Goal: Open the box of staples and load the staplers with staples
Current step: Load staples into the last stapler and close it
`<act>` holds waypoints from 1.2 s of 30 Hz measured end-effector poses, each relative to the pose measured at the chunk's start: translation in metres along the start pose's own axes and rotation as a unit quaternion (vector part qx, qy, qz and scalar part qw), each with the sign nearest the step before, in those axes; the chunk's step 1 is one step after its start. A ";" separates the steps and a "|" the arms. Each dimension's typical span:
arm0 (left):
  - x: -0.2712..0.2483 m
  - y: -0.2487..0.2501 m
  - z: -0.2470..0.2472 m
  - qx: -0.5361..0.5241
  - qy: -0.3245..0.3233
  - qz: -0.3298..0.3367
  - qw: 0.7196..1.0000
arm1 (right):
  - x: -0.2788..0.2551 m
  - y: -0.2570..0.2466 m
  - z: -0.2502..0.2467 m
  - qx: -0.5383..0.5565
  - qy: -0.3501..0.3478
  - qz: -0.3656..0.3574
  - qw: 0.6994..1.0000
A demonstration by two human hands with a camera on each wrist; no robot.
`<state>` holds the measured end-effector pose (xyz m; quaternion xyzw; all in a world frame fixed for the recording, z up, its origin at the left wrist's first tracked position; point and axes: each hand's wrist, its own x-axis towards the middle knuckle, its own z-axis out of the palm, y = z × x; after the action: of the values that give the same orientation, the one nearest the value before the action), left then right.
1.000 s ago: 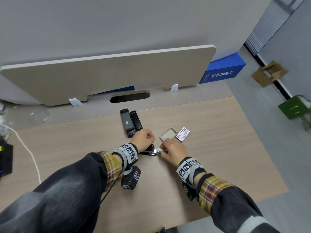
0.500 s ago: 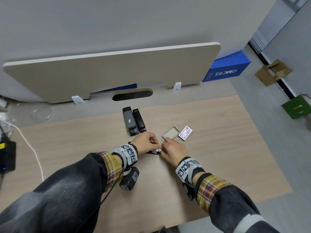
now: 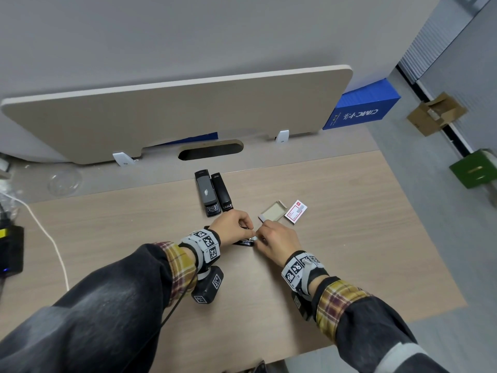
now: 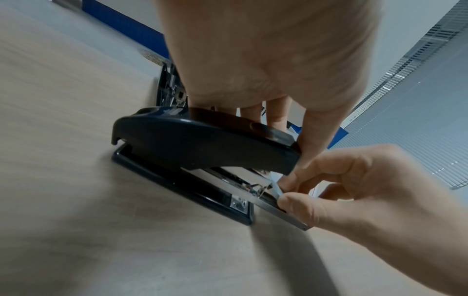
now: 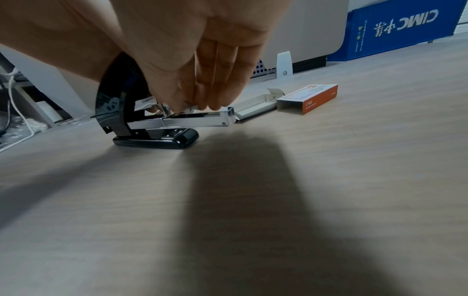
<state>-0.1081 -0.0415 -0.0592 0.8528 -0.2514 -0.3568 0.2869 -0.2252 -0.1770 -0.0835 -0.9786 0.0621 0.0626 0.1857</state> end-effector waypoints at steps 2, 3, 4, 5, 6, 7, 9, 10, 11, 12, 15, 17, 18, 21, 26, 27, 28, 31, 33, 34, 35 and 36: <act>0.000 0.000 0.000 -0.002 0.000 -0.003 1.000 | 0.000 0.000 0.000 -0.004 -0.007 0.000 1.000; 0.000 0.000 0.000 -0.003 0.001 -0.003 1.000 | 0.001 0.001 0.000 -0.006 -0.015 0.001 1.000; 0.000 0.001 0.000 -0.005 0.001 -0.003 1.000 | 0.001 0.001 0.000 -0.007 -0.021 0.003 1.000; 0.000 0.001 0.000 -0.006 0.002 -0.002 1.000 | 0.002 0.002 0.000 -0.007 -0.023 0.004 1.000; 0.000 0.001 0.001 -0.005 0.002 -0.003 1.000 | 0.002 0.002 0.000 -0.008 -0.025 0.004 1.000; 0.000 0.001 0.001 -0.004 0.003 -0.003 1.000 | 0.003 0.003 0.001 -0.009 -0.026 0.004 1.000; 0.000 0.001 0.001 -0.003 0.002 -0.003 1.000 | 0.002 0.003 0.001 -0.012 -0.029 0.002 1.000; 0.000 0.000 0.001 -0.004 0.001 -0.002 1.000 | 0.002 0.003 0.001 -0.014 -0.029 0.001 0.999; 0.000 0.001 0.001 -0.004 0.001 -0.001 1.000 | 0.002 0.003 0.001 -0.016 -0.029 0.000 0.999; 0.000 0.001 0.000 -0.004 0.000 0.000 1.000 | 0.002 0.003 0.001 -0.018 -0.029 0.000 0.999; 0.000 0.000 0.000 -0.006 0.001 -0.001 1.000 | 0.002 0.004 0.000 -0.020 -0.032 0.000 0.999; 0.000 -0.001 0.000 -0.009 0.001 -0.003 1.000 | 0.000 0.006 0.000 -0.018 -0.037 0.003 0.999; 0.000 -0.001 0.000 -0.011 0.000 -0.004 1.000 | -0.001 0.007 0.000 -0.014 -0.036 0.004 0.999; 0.001 -0.003 0.000 -0.010 0.000 -0.004 1.000 | -0.006 0.008 -0.001 -0.003 -0.018 -0.011 1.000; 0.001 -0.004 -0.001 0.015 -0.005 0.010 1.000 | -0.004 0.001 -0.004 -0.004 -0.038 -0.009 0.999; 0.000 -0.005 -0.001 0.032 -0.013 0.014 0.999 | -0.004 0.001 -0.005 -0.002 -0.046 0.016 0.999; -0.002 -0.006 -0.002 0.055 -0.025 0.019 0.998 | -0.004 0.002 -0.007 -0.001 -0.055 0.045 0.997; -0.006 -0.011 -0.007 0.147 -0.061 0.039 0.987 | -0.006 0.011 -0.011 0.002 -0.112 0.142 0.984; -0.008 -0.014 -0.009 0.185 -0.058 0.033 0.980 | -0.008 0.016 -0.014 0.018 -0.140 0.193 0.971; -0.009 -0.015 -0.010 0.197 -0.050 0.023 0.979 | -0.009 0.016 -0.014 0.025 -0.140 0.209 0.968; -0.011 -0.018 -0.011 0.208 -0.042 0.011 0.977 | -0.010 0.016 -0.014 0.029 -0.136 0.219 0.966; -0.012 -0.021 -0.012 0.218 -0.038 -0.002 0.975 | -0.010 0.015 -0.014 0.028 -0.131 0.224 0.965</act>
<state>-0.1018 -0.0157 -0.0609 0.8812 -0.3324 -0.3256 0.0835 -0.2359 -0.1954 -0.0745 -0.9174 0.2565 0.2289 0.2005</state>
